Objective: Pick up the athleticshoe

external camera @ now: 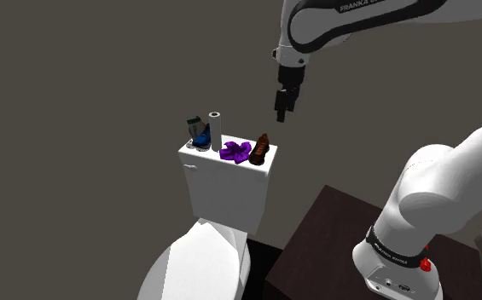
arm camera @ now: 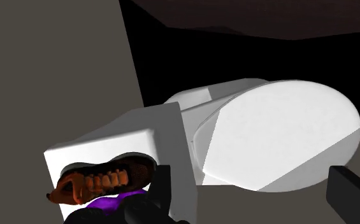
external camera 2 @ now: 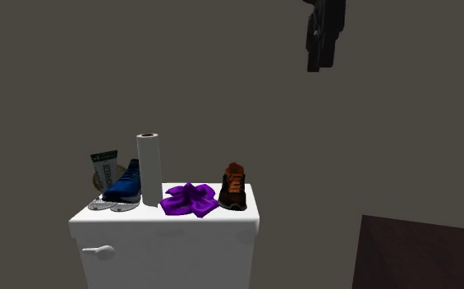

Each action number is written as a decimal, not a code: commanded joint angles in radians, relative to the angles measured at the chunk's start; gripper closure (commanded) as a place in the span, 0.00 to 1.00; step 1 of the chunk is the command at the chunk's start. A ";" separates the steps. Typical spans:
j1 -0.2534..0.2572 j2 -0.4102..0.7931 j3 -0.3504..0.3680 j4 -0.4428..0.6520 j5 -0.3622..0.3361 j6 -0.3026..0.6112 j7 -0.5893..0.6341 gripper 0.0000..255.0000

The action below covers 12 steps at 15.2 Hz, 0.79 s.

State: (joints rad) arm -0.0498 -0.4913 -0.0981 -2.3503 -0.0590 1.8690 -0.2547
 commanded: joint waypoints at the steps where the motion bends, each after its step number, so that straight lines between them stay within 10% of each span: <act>1: -0.007 0.069 -0.013 0.020 -0.012 0.039 -0.015 0.00; 12: -0.046 0.485 -0.083 0.231 -0.040 0.190 -0.108 0.00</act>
State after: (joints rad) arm -0.0925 -0.0418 -0.1769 -2.1394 -0.0982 2.0485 -0.3558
